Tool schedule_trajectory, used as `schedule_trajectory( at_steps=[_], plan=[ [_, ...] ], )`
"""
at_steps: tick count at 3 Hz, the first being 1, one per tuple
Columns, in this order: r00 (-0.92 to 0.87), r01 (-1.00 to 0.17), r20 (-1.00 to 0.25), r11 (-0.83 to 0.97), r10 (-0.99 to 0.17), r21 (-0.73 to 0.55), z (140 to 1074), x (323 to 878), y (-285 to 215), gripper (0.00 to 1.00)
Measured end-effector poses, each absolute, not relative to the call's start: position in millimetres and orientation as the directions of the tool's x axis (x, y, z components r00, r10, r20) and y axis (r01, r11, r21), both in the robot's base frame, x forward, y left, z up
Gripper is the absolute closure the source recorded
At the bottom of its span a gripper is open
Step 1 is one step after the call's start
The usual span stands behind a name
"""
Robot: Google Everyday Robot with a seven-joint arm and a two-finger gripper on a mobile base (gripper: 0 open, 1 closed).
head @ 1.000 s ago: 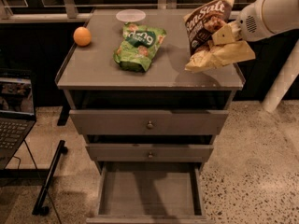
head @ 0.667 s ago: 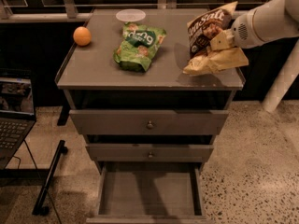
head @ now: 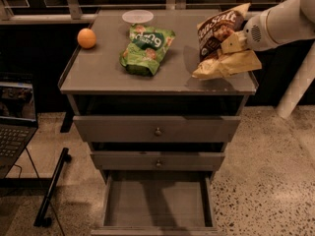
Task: Pick brown chip bag from bottom drawer and place on counter
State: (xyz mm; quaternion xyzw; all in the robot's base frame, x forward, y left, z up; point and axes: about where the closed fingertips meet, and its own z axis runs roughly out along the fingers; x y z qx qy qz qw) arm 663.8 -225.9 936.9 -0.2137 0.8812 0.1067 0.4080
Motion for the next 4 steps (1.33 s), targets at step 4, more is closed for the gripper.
schedule_trajectory(
  at_steps=[4],
  plan=[
    [-0.576, -0.464, -0.765, 0.886, -0.29, 0.014, 936.8, 663.8, -225.8, 0.0]
  ],
)
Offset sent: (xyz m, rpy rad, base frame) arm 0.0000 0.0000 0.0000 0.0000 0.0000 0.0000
